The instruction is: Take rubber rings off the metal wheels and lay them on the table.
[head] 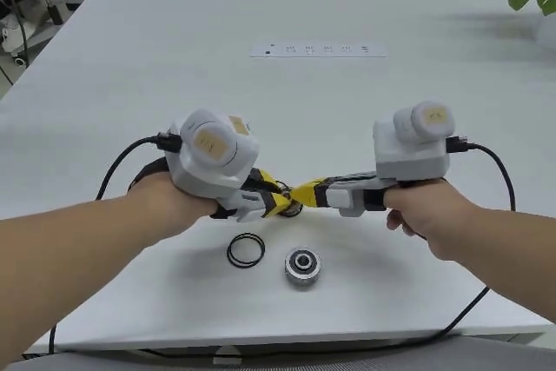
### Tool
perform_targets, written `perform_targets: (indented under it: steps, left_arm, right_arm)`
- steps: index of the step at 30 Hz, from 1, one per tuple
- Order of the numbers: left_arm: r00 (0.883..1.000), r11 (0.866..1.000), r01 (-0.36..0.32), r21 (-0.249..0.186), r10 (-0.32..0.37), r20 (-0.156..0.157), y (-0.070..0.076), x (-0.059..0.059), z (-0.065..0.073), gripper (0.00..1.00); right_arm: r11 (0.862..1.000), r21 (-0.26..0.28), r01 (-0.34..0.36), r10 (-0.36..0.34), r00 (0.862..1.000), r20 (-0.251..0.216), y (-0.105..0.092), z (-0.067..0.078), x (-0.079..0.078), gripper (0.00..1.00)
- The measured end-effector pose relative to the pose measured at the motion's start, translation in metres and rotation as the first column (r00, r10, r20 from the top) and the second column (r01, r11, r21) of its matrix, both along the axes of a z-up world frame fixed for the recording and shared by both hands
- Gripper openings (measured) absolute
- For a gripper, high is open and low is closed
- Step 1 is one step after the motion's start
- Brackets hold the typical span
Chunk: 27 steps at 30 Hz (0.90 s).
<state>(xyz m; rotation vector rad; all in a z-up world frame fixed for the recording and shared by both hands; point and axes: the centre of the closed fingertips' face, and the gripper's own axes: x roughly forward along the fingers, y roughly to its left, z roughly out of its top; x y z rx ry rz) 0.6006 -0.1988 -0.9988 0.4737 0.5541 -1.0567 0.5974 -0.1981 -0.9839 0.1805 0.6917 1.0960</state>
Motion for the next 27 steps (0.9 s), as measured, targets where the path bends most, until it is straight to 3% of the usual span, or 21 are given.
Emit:
perform_targets:
  steps: [8, 14, 27]
  left_arm:
    - [1.0, 1.0, 0.026, 0.014, -0.026, -0.001, -0.001, -0.002, 0.002, 0.14]
    - [0.999, 0.999, 0.044, -0.004, -0.044, -0.017, -0.002, -0.007, 0.007, 0.14]
    - [0.999, 0.998, 0.043, -0.056, -0.043, -0.002, 0.015, -0.009, 0.03, 0.18]
  right_arm:
    - [1.0, -0.004, 0.005, -0.005, 1.0, -0.006, -0.002, -0.002, 0.0, 0.0]
    - [1.0, -0.003, 0.008, -0.008, 1.0, -0.005, -0.002, -0.001, 0.0, 0.0]
    - [1.0, 0.007, -0.004, 0.004, 1.0, -0.005, 0.003, 0.005, -0.001, 0.0]
